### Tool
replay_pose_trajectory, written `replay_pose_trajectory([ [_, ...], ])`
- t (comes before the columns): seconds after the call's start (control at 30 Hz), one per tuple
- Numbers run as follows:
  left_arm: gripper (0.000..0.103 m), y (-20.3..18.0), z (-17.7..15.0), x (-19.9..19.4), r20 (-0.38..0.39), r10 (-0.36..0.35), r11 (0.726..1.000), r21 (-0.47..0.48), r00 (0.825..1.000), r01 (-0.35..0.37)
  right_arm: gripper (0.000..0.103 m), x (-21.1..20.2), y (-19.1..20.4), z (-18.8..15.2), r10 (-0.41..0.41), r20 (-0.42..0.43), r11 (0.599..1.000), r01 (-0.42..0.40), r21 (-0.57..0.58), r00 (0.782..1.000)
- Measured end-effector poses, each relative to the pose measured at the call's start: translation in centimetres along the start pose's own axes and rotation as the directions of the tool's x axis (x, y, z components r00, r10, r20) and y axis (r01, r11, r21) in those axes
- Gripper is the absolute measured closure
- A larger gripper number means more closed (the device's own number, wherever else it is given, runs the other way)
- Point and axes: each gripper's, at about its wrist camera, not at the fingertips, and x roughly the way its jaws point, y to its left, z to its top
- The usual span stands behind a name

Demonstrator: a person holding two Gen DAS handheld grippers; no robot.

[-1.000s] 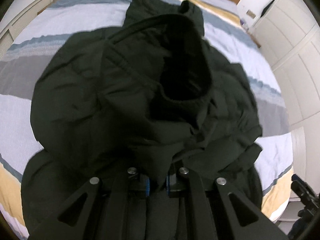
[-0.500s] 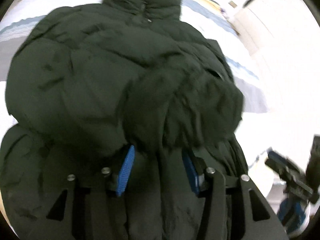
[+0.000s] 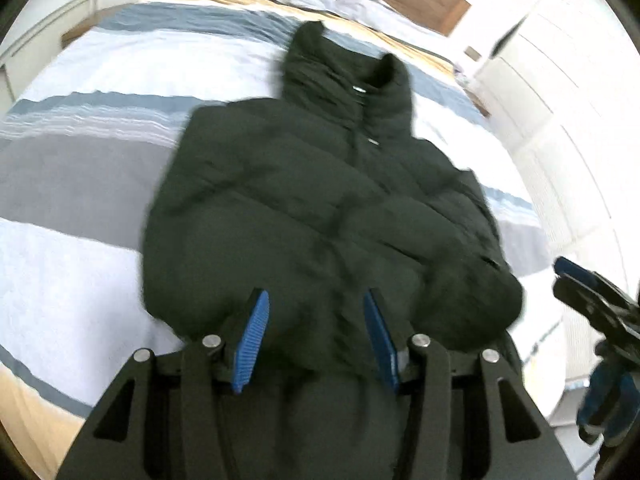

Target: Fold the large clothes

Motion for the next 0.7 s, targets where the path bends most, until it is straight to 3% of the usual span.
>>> replay_pose_trajectory([
  [0.13,0.055,2.3,1.0,1.1,0.023,0.022,1.000,-0.009,0.999,-0.022,0.030,3.2,4.3,1.1,0.049,-0.016,0.995,-0.050,-0.090,0.999],
  [0.23,0.055,2.9,1.0,3.0,0.020,0.030,1.000,-0.005,0.999,-0.030,0.030,5.9,5.2,0.6,0.029,-0.061,0.994,-0.036,-0.108,0.998],
  [0.43,0.055,2.9,-0.1,7.4,0.020,0.055,0.998,0.015,0.998,-0.055,0.030,10.7,3.3,-1.9,-0.083,-0.158,0.989,0.063,-0.131,0.984],
  [0.57,0.050,3.2,-1.1,9.1,0.023,0.043,0.999,0.013,0.999,-0.043,0.030,13.1,0.7,-3.9,-0.042,-0.198,0.997,0.030,-0.065,0.979],
  [0.7,0.042,2.7,-1.7,10.3,0.033,0.063,0.996,0.059,0.997,-0.065,0.029,15.1,0.4,-4.9,-0.046,-0.203,0.995,0.026,-0.101,0.978],
])
